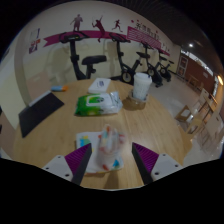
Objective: Fold towel
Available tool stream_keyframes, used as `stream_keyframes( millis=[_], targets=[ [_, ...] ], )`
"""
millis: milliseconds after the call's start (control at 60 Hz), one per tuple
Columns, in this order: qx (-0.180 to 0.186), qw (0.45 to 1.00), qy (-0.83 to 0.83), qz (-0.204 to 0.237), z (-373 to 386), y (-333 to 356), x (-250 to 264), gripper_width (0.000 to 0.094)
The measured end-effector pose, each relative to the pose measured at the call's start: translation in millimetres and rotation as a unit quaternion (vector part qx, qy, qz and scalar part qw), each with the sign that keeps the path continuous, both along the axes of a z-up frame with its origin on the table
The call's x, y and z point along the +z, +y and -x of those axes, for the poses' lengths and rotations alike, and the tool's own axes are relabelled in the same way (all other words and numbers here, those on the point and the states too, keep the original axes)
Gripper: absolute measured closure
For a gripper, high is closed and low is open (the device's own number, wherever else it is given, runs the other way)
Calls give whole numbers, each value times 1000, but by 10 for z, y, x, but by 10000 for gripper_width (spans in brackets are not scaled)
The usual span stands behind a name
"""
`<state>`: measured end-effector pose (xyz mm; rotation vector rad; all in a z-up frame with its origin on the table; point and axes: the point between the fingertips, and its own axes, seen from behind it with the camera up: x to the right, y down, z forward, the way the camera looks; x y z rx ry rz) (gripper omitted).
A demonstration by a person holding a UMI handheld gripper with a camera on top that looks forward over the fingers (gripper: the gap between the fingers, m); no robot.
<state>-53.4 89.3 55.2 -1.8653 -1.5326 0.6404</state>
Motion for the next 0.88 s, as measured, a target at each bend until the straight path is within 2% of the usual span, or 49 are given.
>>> stream_keyframes(
  millis=[133, 250, 350, 583, 883],
  targets=[
    [33, 999, 21, 16, -499, -244, 824, 88],
    [27, 999, 25, 19, -1052, -340, 1405, 77],
    [20, 999, 23, 12, -1443, -350, 1698, 79],
    [-1, 999, 37, -4, -1682, -353, 1825, 77],
    [25, 999, 42, 9, -1662, -665, 1822, 78]
  ],
)
